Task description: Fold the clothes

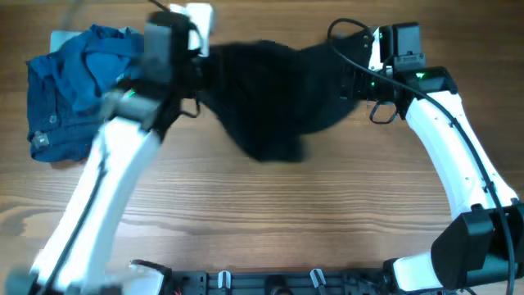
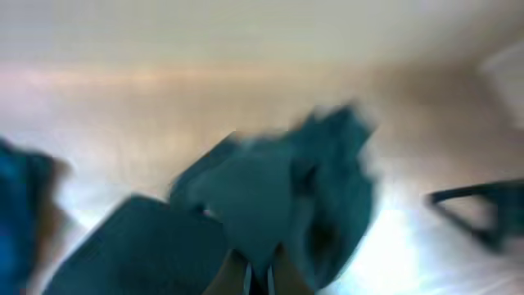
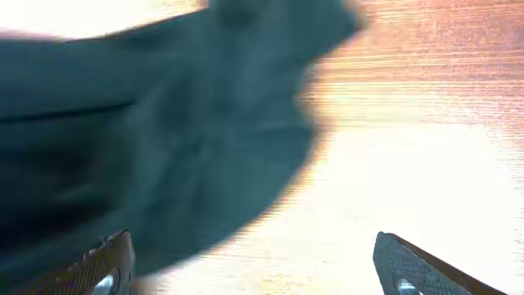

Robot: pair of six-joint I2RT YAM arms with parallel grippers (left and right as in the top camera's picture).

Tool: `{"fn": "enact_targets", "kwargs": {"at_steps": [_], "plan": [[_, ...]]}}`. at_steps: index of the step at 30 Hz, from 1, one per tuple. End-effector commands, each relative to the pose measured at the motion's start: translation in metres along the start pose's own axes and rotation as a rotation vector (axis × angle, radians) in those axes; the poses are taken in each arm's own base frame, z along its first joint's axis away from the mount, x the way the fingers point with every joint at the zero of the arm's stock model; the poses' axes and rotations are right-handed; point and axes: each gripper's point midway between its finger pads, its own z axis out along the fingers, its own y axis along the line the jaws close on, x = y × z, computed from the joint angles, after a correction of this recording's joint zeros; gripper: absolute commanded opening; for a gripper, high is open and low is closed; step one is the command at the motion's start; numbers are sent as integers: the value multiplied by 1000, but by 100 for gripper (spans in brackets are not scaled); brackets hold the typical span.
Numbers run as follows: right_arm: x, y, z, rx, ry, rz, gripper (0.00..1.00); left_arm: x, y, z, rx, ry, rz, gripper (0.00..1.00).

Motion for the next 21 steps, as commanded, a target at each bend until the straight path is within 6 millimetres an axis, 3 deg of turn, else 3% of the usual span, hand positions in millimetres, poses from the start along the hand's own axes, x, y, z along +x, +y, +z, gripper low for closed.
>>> {"fn": "enact_targets", "kwargs": {"at_steps": [1, 5, 10, 16, 21], "plan": [[-12, 7, -8, -39, -42, 43, 90, -9, 6, -42, -51, -50, 10, 4], [-28, 32, -3, -170, -93, 50, 77, 14, 20, -30, -115, 48, 25, 4], [-15, 72, 41, -271, -24, 32, 75, 20, 21, -19, -118, 76, 25, 4], [29, 171, 111, -425, 63, 0, 70, 23, 27, -20, -150, 91, 17, 4], [68, 210, 146, -339, 99, 146, 65, 32, 33, -22, -183, 125, 12, 4]]}}
